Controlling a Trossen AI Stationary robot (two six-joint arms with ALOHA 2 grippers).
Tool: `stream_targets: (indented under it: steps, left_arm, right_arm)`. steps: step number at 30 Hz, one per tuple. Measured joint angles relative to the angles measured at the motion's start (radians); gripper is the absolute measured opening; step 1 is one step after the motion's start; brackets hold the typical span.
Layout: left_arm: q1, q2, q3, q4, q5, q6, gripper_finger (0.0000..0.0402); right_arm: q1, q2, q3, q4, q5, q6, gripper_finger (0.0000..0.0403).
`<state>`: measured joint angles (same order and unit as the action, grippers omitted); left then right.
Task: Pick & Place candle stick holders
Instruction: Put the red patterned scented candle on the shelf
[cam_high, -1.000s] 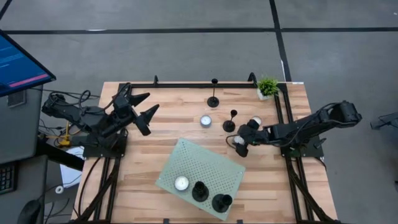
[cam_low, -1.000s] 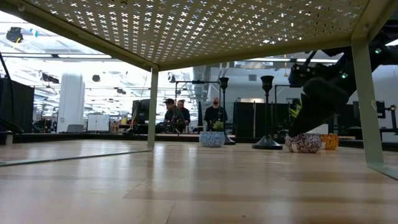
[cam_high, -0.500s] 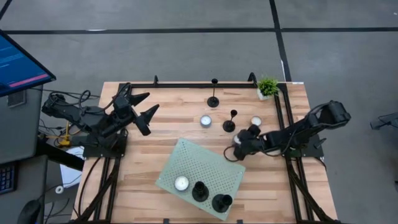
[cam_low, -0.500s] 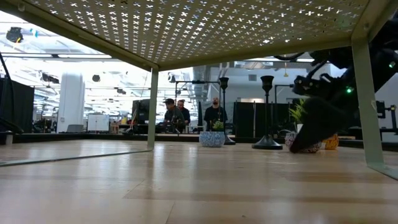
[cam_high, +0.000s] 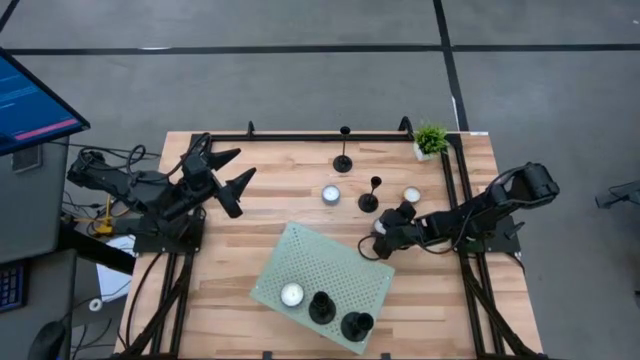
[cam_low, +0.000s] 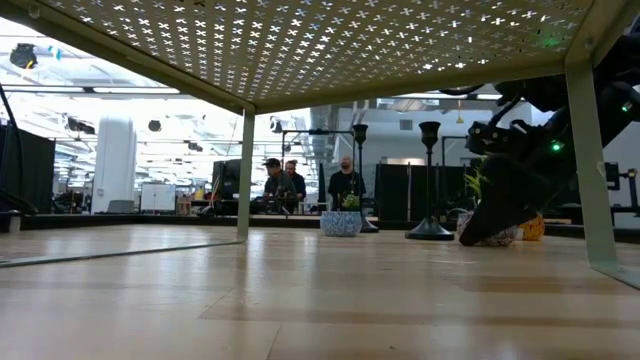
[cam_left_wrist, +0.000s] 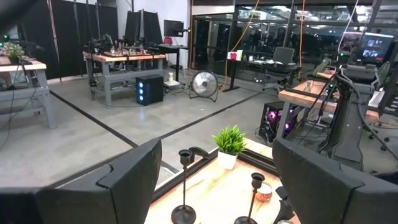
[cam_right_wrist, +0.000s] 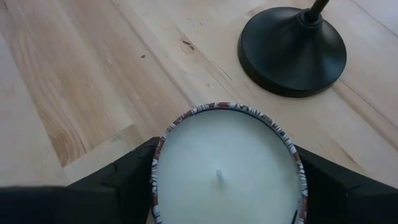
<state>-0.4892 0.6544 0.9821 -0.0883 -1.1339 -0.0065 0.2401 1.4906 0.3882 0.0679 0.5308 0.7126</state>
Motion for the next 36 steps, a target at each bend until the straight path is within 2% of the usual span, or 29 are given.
stream_targets:
  steps: [6,10,21,29,36]
  left_arm:
    - [0.000,0.000,0.000,0.001,-0.010,0.003,0.0308]
    - [0.000,0.000,0.000,0.002,-0.018,0.003,0.0308]
    - [0.000,0.000,0.000,0.002,-0.018,0.003,0.0308]
    - [0.000,0.000,0.000,0.003,-0.018,0.003,0.0308]
    - [0.000,0.000,0.000,0.003,-0.018,0.003,0.0308]
  right_arm:
    - [-0.001,-0.014,-0.002,-0.008,-0.009,-0.004,0.0283]
    - [-0.012,-0.068,-0.006,-0.066,-0.033,-0.008,0.0287]
    - [-0.128,-0.367,0.011,-0.174,-0.097,-0.188,0.0285]
    - [-0.211,-0.541,0.165,-0.268,-0.205,-0.422,0.0286]
    - [-0.255,-0.512,0.347,-0.352,-0.277,-0.640,0.0286]
